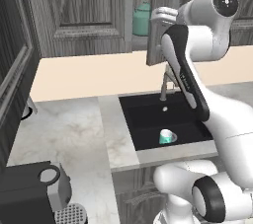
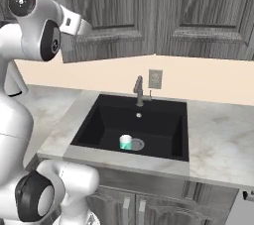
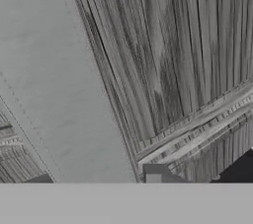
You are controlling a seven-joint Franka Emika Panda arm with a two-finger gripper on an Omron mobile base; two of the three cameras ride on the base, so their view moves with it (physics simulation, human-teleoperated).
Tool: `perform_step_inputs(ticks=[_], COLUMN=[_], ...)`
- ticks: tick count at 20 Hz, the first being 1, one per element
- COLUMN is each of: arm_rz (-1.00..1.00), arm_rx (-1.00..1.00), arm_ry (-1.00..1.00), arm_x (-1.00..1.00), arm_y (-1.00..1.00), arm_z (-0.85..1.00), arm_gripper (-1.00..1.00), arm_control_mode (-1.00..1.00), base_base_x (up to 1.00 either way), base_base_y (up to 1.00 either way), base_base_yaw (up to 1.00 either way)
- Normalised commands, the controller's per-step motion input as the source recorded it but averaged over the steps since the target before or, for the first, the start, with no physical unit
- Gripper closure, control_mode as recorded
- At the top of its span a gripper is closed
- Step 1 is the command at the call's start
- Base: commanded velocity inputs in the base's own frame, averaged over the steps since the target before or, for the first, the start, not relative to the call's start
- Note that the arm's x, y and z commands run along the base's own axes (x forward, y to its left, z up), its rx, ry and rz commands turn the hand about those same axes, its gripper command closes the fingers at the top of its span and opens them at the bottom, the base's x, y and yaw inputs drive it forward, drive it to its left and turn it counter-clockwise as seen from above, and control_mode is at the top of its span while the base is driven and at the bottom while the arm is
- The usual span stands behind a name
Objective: Open the cabinet, pick the kettle from the cabinet, and place it in the sink.
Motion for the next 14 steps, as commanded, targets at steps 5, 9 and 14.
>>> perform_step_inputs(ticks=[5, 9, 14], arm_rz=[0.00, 0.00, 0.02], arm_rx=[0.00, 0.00, 0.05], arm_ry=[0.19, 0.16, 0.11], arm_x=[-0.55, -0.54, -0.53], arm_y=[-0.43, -0.48, -0.53], arm_z=[0.00, 0.00, -0.01], arm_gripper=[1.00, 1.00, 1.00], arm_control_mode=[-1.00, -1.00, -1.00], base_base_x=[0.00, 0.00, 0.00], base_base_y=[0.00, 0.00, 0.00], base_base_yaw=[0.00, 0.00, 0.00])
